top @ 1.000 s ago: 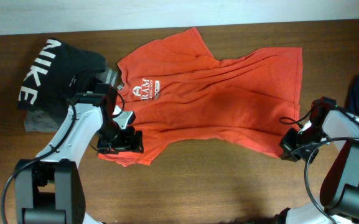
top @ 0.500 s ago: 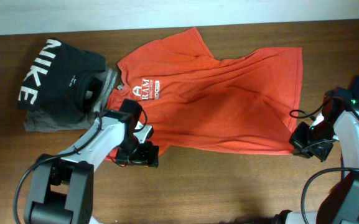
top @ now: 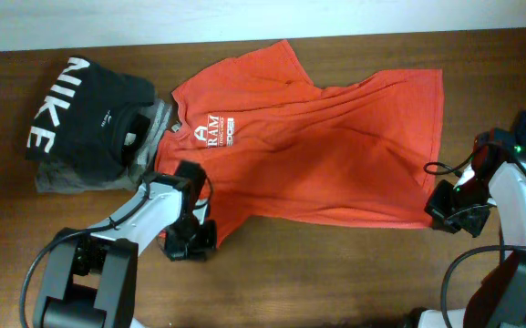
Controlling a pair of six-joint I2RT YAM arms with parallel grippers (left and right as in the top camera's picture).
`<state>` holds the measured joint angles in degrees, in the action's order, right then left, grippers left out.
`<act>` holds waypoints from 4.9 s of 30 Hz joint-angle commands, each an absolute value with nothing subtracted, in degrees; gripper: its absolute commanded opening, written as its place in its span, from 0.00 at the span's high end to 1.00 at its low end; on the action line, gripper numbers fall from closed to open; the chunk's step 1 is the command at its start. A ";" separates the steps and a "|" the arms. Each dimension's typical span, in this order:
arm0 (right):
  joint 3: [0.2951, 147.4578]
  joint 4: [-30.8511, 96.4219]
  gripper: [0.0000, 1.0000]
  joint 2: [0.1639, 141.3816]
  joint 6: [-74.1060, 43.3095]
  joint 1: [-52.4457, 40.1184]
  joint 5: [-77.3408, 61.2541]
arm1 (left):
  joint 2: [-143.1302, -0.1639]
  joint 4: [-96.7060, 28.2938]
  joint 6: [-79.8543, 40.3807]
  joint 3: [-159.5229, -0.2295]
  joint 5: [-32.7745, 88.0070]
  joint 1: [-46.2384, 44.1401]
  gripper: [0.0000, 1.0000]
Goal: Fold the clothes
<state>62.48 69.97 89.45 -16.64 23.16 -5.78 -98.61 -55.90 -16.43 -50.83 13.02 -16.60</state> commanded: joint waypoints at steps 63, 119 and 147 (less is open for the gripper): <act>63.00 65.43 0.95 88.66 -17.43 23.00 2.52 | -83.33 -61.69 -35.99 -53.58 -3.88 -1.26 1.00; 65.80 54.78 0.96 92.42 -11.42 22.85 -19.75 | -72.29 -61.58 -35.97 -53.74 -3.90 -1.28 1.00; 67.51 81.73 0.96 65.36 -21.96 22.90 -14.70 | -52.27 -66.61 -30.11 -58.08 8.93 -1.32 1.00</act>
<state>65.47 80.84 71.94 -18.02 23.16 -16.27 -55.11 -66.13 -31.22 -54.13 8.03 -1.52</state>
